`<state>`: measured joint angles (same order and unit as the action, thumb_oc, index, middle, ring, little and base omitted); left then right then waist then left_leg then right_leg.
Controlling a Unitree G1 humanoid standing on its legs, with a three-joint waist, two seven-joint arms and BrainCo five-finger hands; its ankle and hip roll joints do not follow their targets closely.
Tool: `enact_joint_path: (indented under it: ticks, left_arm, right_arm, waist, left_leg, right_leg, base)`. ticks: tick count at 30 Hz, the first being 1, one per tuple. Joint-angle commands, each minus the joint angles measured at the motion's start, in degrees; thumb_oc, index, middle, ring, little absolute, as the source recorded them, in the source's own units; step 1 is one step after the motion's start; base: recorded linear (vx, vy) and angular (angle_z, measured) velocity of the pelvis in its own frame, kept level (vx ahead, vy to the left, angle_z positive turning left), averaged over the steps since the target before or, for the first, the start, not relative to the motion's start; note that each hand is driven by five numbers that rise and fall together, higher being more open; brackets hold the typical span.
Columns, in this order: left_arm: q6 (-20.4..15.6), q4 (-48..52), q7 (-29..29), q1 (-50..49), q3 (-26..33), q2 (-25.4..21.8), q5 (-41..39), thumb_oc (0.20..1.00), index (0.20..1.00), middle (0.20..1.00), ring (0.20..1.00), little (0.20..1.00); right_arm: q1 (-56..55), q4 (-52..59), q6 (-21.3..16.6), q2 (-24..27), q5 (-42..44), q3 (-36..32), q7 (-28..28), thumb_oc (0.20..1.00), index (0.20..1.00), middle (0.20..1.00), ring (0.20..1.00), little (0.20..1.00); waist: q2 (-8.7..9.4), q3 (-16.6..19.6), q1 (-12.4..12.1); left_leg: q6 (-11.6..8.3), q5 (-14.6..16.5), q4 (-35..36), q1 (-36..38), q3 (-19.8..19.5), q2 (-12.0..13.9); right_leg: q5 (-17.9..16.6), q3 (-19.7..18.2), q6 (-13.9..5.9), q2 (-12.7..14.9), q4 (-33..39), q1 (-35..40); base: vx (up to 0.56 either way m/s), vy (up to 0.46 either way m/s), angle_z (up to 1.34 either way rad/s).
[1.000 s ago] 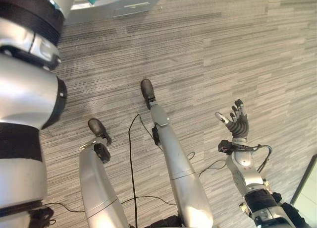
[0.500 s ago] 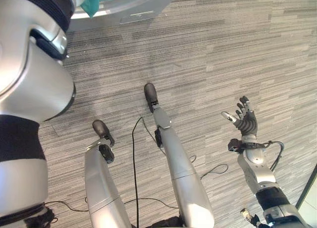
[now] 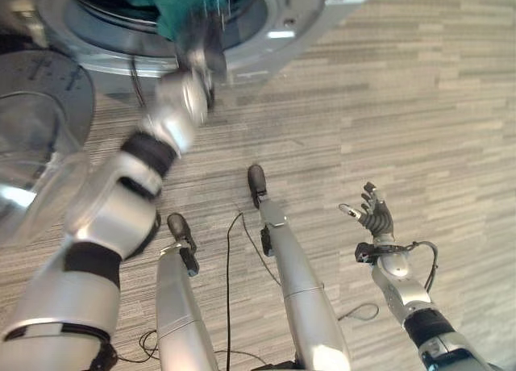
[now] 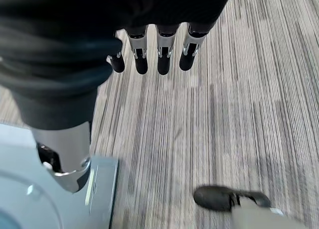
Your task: Grab the laundry basket,head to the washer,open it,put in the laundry and shut it.
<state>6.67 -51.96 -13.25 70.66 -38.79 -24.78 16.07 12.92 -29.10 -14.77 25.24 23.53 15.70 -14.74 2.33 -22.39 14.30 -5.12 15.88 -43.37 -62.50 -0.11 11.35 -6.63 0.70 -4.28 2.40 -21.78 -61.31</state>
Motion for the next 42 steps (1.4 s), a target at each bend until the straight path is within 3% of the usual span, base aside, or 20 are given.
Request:
enact_joint_path:
  ticks: [1,4,9,12,13,19,23,26,29,33,34,36,42]
  left_arm:
    - [-2.5,1.9,0.1,-6.0,2.0,4.7,-3.8,1.000,1.000,1.000,1.000,1.000]
    - [-4.2,3.6,-0.9,-13.1,3.7,6.5,-5.0,1.000,1.000,1.000,1.000,1.000]
    - [-6.9,10.0,-2.0,-24.7,5.7,5.6,-5.9,1.000,1.000,1.000,1.000,1.000]
    - [-8.9,14.8,-0.8,-34.8,7.6,6.2,-7.6,1.000,1.000,1.000,1.000,1.000]
    - [-9.9,15.9,-1.0,-38.1,9.2,5.9,-8.7,1.000,1.000,1.000,1.000,1.000]
    - [-11.9,17.0,-2.4,-51.3,17.4,4.1,-11.9,1.000,1.000,1.000,1.000,1.000]
    - [-12.0,14.2,-6.2,-55.4,26.8,0.5,-12.5,1.000,1.000,1.000,1.000,1.000]
    - [-11.8,14.2,-7.2,-56.4,30.5,-1.4,-12.1,1.000,1.000,1.000,1.000,1.000]
    - [-11.7,15.5,-8.3,-57.8,37.3,-6.6,-12.6,1.000,1.000,1.000,1.000,1.000]
    - [-11.4,13.9,-8.2,-56.5,38.8,-9.6,-13.2,1.000,1.000,1.000,1.000,1.000]
    - [-11.1,10.1,-7.0,-53.9,39.9,-13.2,-15.5,1.000,1.000,1.000,1.000,1.000]
    - [-10.1,3.1,-6.1,-46.6,38.2,-18.8,-17.1,1.000,1.000,1.000,1.000,1.000]
    - [-9.9,-11.6,-5.0,-31.2,31.7,-23.5,-20.5,1.000,1.000,1.000,1.000,1.000]
  right_arm:
    - [-3.4,-0.5,1.9,0.4,-2.6,-0.2,0.2,1.000,1.000,1.000,1.000,1.000]
    - [-1.5,-4.2,3.2,-0.2,-6.4,1.2,-1.3,1.000,1.000,1.000,1.000,1.000]
    - [-0.7,-8.8,4.3,-1.2,-9.6,2.2,-2.2,1.000,1.000,1.000,1.000,1.000]
    - [-2.7,-12.5,5.8,-2.2,-10.8,2.1,-0.6,1.000,1.000,1.000,1.000,1.000]
    - [-3.5,-14.0,6.0,-2.5,-11.1,1.9,-0.1,1.000,1.000,1.000,1.000,1.000]
    - [-7.7,-21.0,7.9,-3.5,-14.2,0.0,2.5,1.000,1.000,1.000,1.000,1.000]
    - [-9.9,-23.1,8.5,-3.2,-17.7,-1.8,4.5,1.000,1.000,1.000,1.000,1.000]
    - [-10.4,-24.2,8.9,-3.3,-19.3,-2.1,5.5,1.000,1.000,1.000,1.000,1.000]
    - [-11.6,-23.5,9.4,-2.9,-21.0,-2.5,7.4,1.000,1.000,1.000,1.000,1.000]
    - [-11.9,-23.2,9.7,-2.9,-21.8,-1.4,8.5,1.000,1.000,1.000,1.000,1.000]
    - [-12.1,-22.7,9.9,-2.7,-22.1,-0.7,9.3,1.000,1.000,1.000,1.000,1.000]
    - [-12.5,-22.1,9.9,-2.5,-22.1,0.9,10.0,1.000,1.000,1.000,1.000,1.000]
    - [-12.3,-22.7,9.5,-2.6,-21.0,3.9,10.3,1.000,1.000,1.000,1.000,1.000]
  waist:
    - [0.12,1.1,0.9]
    - [0.23,0.5,0.1]
    - [0.21,0.3,-1.8]
    - [0.05,-0.3,-3.5]
    - [0.70,-0.5,-3.7]
    - [0.59,-1.3,-7.1]
    - [-0.23,2.6,-8.6]
    - [-0.52,4.7,-9.1]
    - [-0.42,8.2,-9.9]
    - [0.23,9.2,-10.1]
    - [0.99,10.0,-10.0]
    - [2.16,10.4,-9.5]
    - [4.06,9.6,-8.4]
  left_leg:
    - [-2.64,2.5,1.1,7.0,-4.1,6.2]
    - [-2.33,2.5,1.7,8.1,-4.2,5.5]
    - [-1.87,1.9,4.5,12.9,-4.0,3.8]
    - [-1.53,1.6,8.8,21.2,-3.5,2.1]
    - [-1.49,-0.3,10.5,23.2,-3.3,0.7]
    - [-1.15,-3.1,22.4,42.4,-3.3,-3.0]
    - [-1.04,-4.9,30.0,51.3,-3.4,-4.4]
    - [-0.93,-5.9,32.6,53.1,-3.5,-5.1]
    - [-0.73,-6.6,35.7,55.5,-3.3,-5.4]
    - [-0.65,-6.9,36.6,55.9,-2.9,-5.6]
    - [-0.64,-7.1,37.1,55.8,-2.7,-5.6]
    - [-0.70,-7.8,37.7,54.8,-3.0,-5.3]
    - [-1.13,-9.8,39.9,53.8,-3.4,-4.4]
  right_leg:
    - [2.7,1.9,-3.62,2.5,1.4,-0.1]
    - [2.6,2.4,-3.68,3.4,1.8,1.5]
    - [2.6,3.3,-3.84,4.7,2.9,6.2]
    - [2.8,3.8,-4.00,5.9,4.0,13.0]
    - [1.4,4.2,-3.56,7.2,5.4,15.6]
    - [1.2,6.8,-4.38,11.0,11.1,34.3]
    - [0.3,8.1,-5.37,12.3,15.7,43.1]
    - [-0.4,8.7,-5.79,13.0,17.3,44.9]
    - [-1.5,9.4,-6.58,13.2,20.2,47.3]
    - [-2.1,9.2,-6.86,13.2,21.1,47.5]
    - [-2.5,9.3,-7.12,13.1,21.7,47.3]
    - [-2.7,9.5,-7.33,12.9,21.7,46.7]
    - [-2.6,9.9,-7.47,12.5,21.4,45.3]
  base:
    - [-0.03,0.050,0.13]
    - [-0.03,0.057,0.17]
    - [-0.02,0.067,0.11]
    - [-0.01,0.088,0.11]
    - [-0.04,0.086,0.23]
    - [0.09,0.090,0.36]
    - [0.14,0.122,0.37]
    - [0.14,0.096,0.10]
    - [0.10,0.067,0.09]
    - [0.03,0.016,0.01]
    - [0.00,0.000,0.00]
    - [0.00,-0.042,-0.02]
    - [-0.03,-0.048,0.10]
